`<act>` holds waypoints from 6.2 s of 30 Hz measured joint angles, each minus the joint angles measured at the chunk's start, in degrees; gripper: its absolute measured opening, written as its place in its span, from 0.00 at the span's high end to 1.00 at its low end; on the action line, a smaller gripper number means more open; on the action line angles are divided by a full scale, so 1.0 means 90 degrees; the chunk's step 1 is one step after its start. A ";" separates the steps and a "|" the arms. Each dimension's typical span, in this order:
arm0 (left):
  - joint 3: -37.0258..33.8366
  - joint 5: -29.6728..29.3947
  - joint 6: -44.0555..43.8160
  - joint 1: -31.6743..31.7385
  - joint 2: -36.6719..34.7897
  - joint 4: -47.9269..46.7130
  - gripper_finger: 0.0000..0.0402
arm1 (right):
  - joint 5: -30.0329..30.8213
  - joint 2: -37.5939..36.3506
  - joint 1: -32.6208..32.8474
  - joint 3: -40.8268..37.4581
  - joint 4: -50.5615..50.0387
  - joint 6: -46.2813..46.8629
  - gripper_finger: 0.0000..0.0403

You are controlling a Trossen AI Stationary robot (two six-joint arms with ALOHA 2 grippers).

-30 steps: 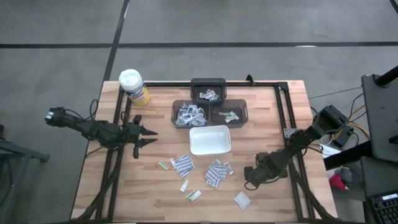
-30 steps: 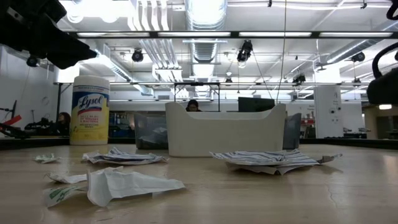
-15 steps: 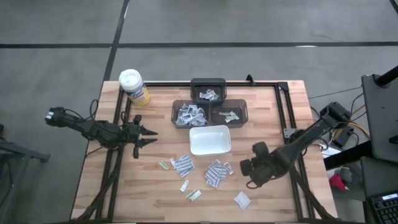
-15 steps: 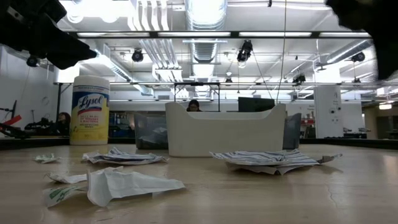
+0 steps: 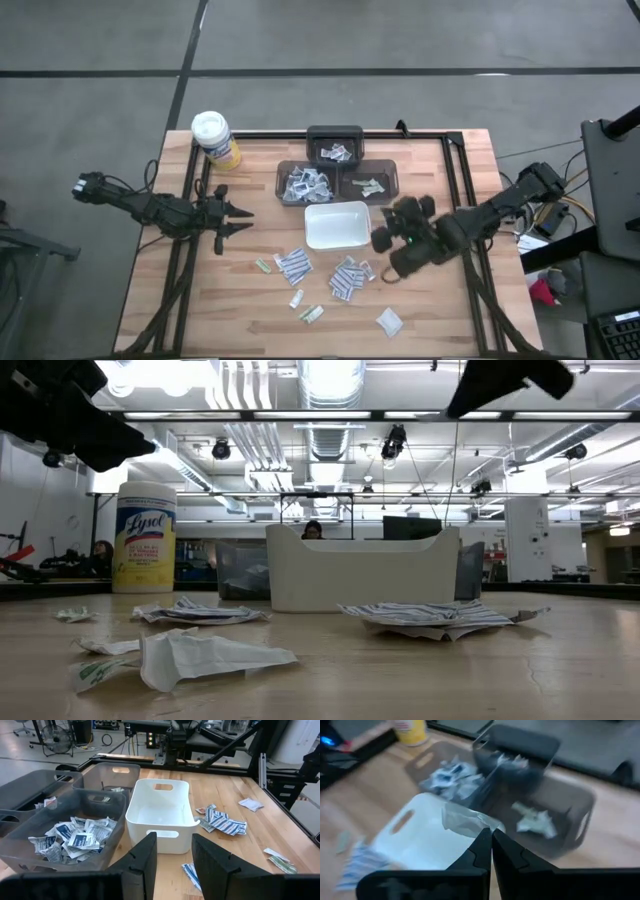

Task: Pick & Place First Aid Supplies
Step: Put the green bandage into the bottom right black bin

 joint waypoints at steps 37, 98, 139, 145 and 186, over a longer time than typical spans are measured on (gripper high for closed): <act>0.0000 -0.0001 -0.0661 0.0001 0.0002 -0.0001 0.71 | -0.4762 0.0901 -0.5306 0.0444 0.1294 -0.3086 0.98; 0.0000 -0.0002 -0.0665 0.0001 0.0002 0.0001 0.71 | -0.5302 0.1932 -0.5863 0.0491 0.1650 -0.4794 0.82; 0.0000 0.0000 -0.0994 0.0001 0.0000 0.0023 0.71 | -0.5054 -0.0017 -0.1714 0.0488 0.1750 -0.4557 0.85; 0.0000 0.0312 -0.1334 0.0001 0.0000 0.0059 0.71 | -0.4084 -0.0038 -0.1144 0.0484 0.1857 -0.4223 0.85; 0.0907 0.2074 -0.2176 -0.0001 0.1631 0.0794 0.71 | -0.3838 -0.4537 -0.0845 -0.3512 0.4176 -0.4739 0.92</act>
